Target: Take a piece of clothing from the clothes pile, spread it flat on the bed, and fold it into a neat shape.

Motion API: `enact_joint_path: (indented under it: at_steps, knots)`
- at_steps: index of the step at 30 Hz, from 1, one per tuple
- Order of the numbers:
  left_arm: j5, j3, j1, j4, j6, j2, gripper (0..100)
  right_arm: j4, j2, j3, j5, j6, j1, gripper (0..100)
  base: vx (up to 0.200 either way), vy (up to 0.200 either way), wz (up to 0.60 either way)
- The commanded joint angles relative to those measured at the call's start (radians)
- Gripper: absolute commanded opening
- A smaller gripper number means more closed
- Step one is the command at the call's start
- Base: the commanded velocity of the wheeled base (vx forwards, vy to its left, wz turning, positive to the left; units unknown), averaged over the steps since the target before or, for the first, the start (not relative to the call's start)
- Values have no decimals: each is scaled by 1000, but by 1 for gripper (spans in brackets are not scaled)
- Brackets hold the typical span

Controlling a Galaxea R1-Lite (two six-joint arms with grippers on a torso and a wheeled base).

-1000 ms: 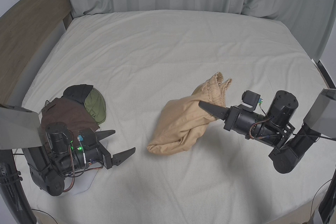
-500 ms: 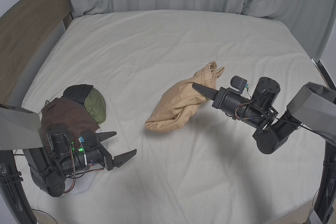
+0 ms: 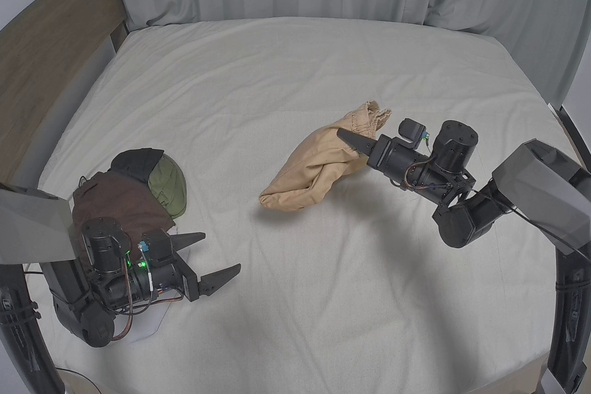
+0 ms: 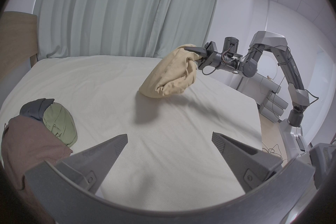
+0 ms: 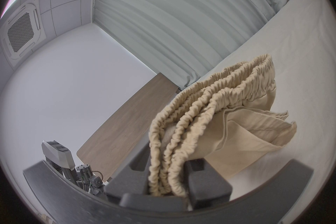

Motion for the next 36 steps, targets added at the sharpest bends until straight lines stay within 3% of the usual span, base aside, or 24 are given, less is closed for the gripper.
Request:
enact_joint_path:
  at_steps: [1,17,24,36]
  knots:
    - [-1,0,0,-1,0,5,100,5,26,-50,-1,12,-5,0,0,0,0]
    - [-1,-2,-2,-1,0,8,100,66,31,-159,-7,13,-8,0,0,0,0]
    - [-1,0,-2,-1,0,10,100,51,147,-157,-10,8,-23,0,0,0,0]
    - [-1,1,0,-1,0,8,100,8,176,50,-12,-57,-55,0,0,0,0]
